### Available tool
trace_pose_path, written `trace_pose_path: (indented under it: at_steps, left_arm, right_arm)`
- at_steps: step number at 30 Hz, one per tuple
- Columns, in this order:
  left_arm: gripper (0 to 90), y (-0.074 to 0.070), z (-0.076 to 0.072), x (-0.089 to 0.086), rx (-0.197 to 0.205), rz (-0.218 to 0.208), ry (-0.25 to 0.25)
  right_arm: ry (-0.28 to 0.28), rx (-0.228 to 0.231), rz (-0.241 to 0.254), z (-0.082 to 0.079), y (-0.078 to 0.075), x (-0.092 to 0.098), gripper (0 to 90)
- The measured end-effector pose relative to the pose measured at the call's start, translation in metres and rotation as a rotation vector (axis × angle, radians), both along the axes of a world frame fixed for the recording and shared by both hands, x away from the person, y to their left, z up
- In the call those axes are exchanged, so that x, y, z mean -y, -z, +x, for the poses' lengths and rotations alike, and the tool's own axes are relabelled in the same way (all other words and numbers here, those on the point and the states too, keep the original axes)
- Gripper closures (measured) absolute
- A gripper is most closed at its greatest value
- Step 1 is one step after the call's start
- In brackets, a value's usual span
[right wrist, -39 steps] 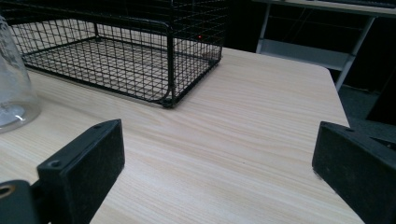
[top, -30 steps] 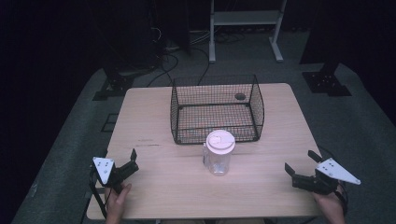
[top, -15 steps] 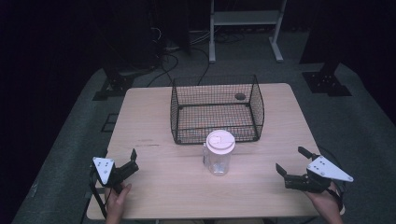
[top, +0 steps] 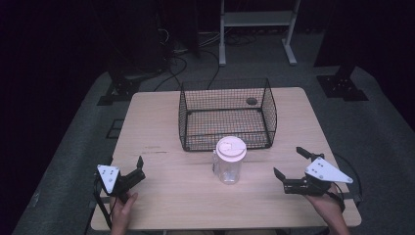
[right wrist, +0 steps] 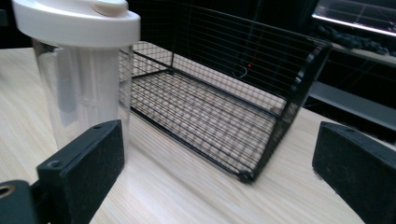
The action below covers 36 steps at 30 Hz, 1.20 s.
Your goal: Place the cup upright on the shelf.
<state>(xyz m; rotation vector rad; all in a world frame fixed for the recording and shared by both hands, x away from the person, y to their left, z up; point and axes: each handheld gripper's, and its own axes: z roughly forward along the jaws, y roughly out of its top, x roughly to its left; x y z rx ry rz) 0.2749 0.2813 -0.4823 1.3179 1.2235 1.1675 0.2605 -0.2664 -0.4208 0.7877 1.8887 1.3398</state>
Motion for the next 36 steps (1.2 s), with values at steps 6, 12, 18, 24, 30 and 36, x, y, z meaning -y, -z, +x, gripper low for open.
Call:
trace_pose_path:
  at_steps: [6, 12, 18, 24, 30, 36]
  left_arm:
    - [0.0, 0.000, 0.000, 0.000, 0.001, -0.002, -0.001]
    - [0.0, 0.000, 0.000, 0.000, 0.000, -0.002, 0.000]
    - [0.0, 0.000, 0.000, 0.000, 0.001, -0.003, 0.001]
    - [0.0, 0.000, 0.000, -0.001, 0.001, -0.005, -0.001]
    - [0.0, 0.000, 0.000, -0.001, 0.000, -0.005, -0.001]
    - [0.0, 0.000, 0.000, -0.001, 0.000, -0.005, 0.001]
  right_arm:
    - [-0.042, 0.016, -0.009, 0.004, -0.005, -0.019, 1.7]
    - [-0.085, 0.017, -0.012, 0.007, -0.007, -0.035, 1.7]
    - [-0.115, 0.024, -0.017, 0.009, -0.008, -0.046, 1.7]
    - [-0.132, 0.032, -0.027, 0.010, -0.007, -0.056, 1.7]
    - [-0.158, 0.042, -0.022, 0.012, -0.008, -0.070, 1.8]
    - [-0.184, 0.044, -0.017, 0.017, -0.008, -0.085, 1.7]
